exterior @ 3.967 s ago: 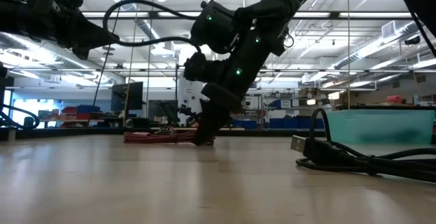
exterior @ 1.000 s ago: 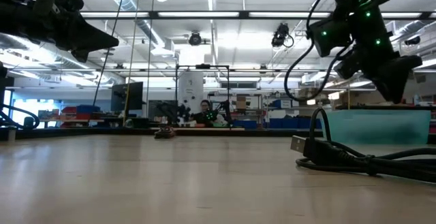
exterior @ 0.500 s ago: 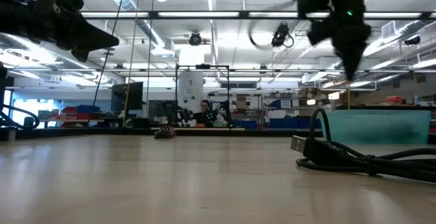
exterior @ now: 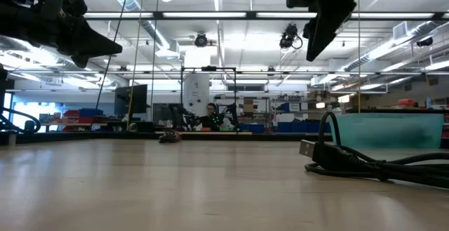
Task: Pick and place USB-C Cables
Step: Put the bottom right black charger cable into the bin
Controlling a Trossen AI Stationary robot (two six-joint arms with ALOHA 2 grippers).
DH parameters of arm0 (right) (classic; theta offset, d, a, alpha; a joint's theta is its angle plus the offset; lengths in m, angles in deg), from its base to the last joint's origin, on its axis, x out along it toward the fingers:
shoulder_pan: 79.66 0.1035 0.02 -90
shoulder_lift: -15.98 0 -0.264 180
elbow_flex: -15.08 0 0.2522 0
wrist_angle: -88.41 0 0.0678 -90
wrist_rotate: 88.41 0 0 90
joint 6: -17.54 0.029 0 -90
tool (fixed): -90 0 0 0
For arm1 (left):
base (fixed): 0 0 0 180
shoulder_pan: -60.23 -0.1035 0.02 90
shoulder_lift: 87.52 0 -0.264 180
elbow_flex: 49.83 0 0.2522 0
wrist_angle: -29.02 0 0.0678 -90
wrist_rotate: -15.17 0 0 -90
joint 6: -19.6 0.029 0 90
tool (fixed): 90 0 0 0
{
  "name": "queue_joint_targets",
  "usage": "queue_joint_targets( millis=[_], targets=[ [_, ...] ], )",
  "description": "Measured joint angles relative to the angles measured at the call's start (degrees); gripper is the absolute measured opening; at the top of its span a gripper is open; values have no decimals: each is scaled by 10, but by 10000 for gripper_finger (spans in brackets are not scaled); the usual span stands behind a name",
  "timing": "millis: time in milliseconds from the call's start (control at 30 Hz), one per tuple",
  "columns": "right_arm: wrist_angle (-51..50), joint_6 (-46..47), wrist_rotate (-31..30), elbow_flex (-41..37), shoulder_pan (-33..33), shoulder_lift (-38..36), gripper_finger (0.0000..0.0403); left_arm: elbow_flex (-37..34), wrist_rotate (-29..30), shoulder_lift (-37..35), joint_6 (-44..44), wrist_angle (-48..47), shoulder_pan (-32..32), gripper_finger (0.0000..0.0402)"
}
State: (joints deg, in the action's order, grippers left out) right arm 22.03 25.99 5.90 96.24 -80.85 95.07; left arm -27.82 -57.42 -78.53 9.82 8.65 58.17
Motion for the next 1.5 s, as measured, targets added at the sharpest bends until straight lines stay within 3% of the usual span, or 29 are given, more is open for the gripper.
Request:
queue_joint_targets(
  millis=[200, 600, 867, 1033, 1500],
  targets=[
    [8, 80, 3, 0, 86, 44, 230, 0, 34, 0, 29, 16, 0, 25],
    [29, 249, 5, 0, 206, 158, 228, 0, 36, 0, 59, 67, 0, 25],
    [157, 295, 29, 0, 269, 212, 228, 0, 36, 0, 79, 110, 0, 25],
    [216, 319, 29, 0, 288, 239, 228, 0, 36, 0, 78, 145, 0, 25],
    [258, 401, 46, 0, 291, 307, 228, 0, 33, 0, 27, 103, 1, 25]
  ],
)
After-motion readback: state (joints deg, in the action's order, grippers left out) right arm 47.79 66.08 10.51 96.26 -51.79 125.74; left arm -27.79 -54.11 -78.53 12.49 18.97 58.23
